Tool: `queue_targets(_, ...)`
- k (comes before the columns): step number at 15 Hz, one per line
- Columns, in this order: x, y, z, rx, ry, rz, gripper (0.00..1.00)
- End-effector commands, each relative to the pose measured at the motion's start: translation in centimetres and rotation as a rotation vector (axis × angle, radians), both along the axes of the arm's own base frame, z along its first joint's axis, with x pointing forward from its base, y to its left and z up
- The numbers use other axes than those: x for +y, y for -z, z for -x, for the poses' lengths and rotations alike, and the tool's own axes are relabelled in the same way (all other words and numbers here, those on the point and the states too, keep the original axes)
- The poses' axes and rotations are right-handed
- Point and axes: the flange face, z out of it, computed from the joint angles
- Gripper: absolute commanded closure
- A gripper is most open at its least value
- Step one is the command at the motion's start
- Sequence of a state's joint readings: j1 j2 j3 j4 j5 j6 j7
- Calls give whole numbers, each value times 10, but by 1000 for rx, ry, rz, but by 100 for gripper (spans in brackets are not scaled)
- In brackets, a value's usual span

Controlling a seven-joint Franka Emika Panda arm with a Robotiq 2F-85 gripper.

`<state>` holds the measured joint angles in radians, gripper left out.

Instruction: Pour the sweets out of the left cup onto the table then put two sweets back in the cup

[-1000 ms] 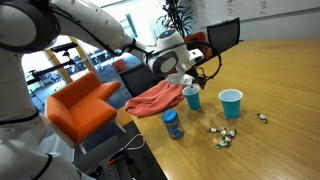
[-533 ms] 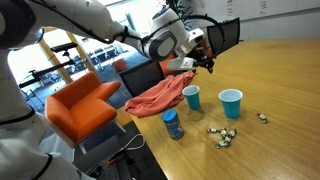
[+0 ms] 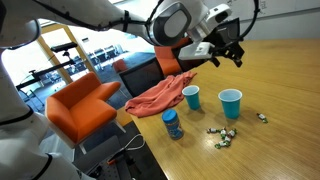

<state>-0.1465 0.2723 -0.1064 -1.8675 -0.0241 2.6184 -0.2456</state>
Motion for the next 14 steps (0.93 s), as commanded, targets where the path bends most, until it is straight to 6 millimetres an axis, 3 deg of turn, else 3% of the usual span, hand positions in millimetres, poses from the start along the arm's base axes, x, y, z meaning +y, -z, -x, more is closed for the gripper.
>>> queue_targets(1, -26, 2, 19, 155, 43, 5, 0)
queue_targets(6, -46, 20, 47, 251, 70, -36, 0)
queue_targets(14, -52, 84, 80, 229, 88, -87, 0)
